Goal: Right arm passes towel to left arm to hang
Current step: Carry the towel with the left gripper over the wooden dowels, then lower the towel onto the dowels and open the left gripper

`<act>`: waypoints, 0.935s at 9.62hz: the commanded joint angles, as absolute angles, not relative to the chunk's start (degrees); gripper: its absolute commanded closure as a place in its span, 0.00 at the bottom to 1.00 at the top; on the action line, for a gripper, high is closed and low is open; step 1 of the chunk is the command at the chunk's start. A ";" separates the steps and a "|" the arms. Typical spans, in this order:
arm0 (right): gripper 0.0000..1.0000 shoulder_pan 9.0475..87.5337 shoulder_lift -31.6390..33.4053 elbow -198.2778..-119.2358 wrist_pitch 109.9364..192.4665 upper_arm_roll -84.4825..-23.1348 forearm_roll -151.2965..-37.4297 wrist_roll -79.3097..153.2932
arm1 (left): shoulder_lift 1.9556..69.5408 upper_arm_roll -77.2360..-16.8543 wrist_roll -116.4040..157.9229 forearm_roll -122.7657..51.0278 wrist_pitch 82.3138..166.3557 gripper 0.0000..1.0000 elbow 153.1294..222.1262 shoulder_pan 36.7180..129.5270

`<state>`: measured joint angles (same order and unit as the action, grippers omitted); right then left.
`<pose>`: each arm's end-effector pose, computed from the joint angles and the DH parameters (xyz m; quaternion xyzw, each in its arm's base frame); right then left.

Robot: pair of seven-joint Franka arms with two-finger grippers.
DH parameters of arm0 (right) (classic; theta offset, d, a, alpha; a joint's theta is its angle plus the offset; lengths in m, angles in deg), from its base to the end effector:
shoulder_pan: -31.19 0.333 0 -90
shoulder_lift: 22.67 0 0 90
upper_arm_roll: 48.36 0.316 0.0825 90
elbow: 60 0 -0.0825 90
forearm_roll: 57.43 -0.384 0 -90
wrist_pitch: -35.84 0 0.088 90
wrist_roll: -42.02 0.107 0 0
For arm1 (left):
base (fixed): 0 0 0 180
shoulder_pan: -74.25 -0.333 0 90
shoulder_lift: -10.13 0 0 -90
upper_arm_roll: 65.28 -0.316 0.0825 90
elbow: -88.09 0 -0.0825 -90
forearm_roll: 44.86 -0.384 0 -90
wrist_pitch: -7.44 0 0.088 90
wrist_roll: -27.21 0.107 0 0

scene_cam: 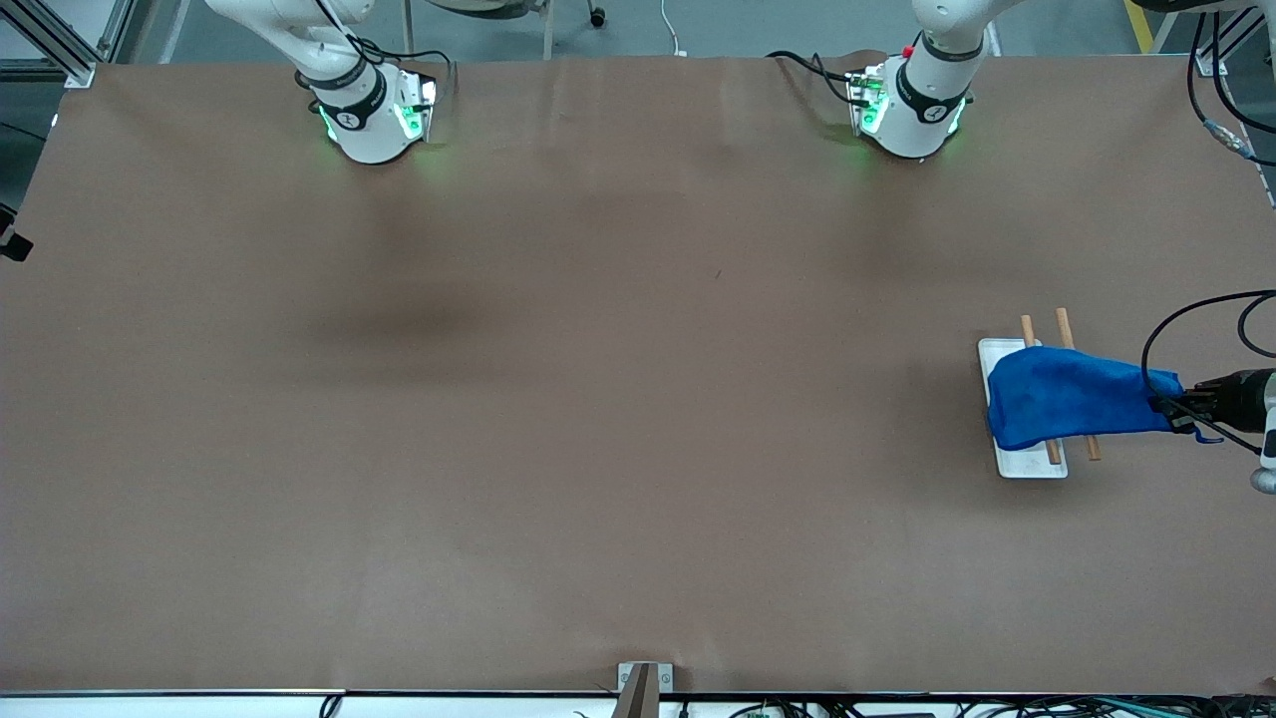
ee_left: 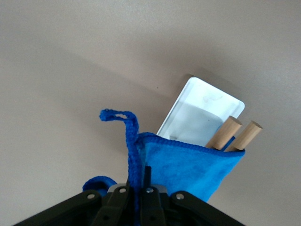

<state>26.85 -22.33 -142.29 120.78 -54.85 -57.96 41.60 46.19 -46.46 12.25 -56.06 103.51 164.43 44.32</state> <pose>0.5373 -0.1015 0.6762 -0.9957 0.0902 -0.0205 0.0023 0.6655 0.1973 0.3580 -0.9677 -0.2185 0.1258 0.0008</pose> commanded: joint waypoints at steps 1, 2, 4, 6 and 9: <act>0.00 27.06 -21.97 -141.30 119.96 -54.78 -56.90 41.67 | 47.30 -46.30 15.24 -57.34 104.20 0.95 164.56 43.06; 0.00 26.97 -21.97 -141.38 119.52 -54.78 -56.90 41.67 | 47.74 -46.30 17.52 -57.34 104.29 0.95 164.56 42.09; 0.00 26.89 -21.97 -141.39 119.43 -54.78 -56.90 41.67 | 48.18 -46.30 19.04 -57.34 104.29 0.93 164.56 41.11; 0.00 26.89 -21.97 -141.39 119.43 -54.78 -56.81 41.67 | 48.71 -46.30 19.91 -57.95 104.29 0.07 164.56 40.94; 0.00 26.89 -21.97 -141.39 119.34 -54.78 -56.90 41.67 | 47.22 -45.42 23.61 -59.10 104.20 0.00 163.16 41.20</act>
<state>26.85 -22.29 -142.29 120.15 -54.87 -57.96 41.60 46.97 -46.07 22.83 -57.73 103.63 163.46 41.09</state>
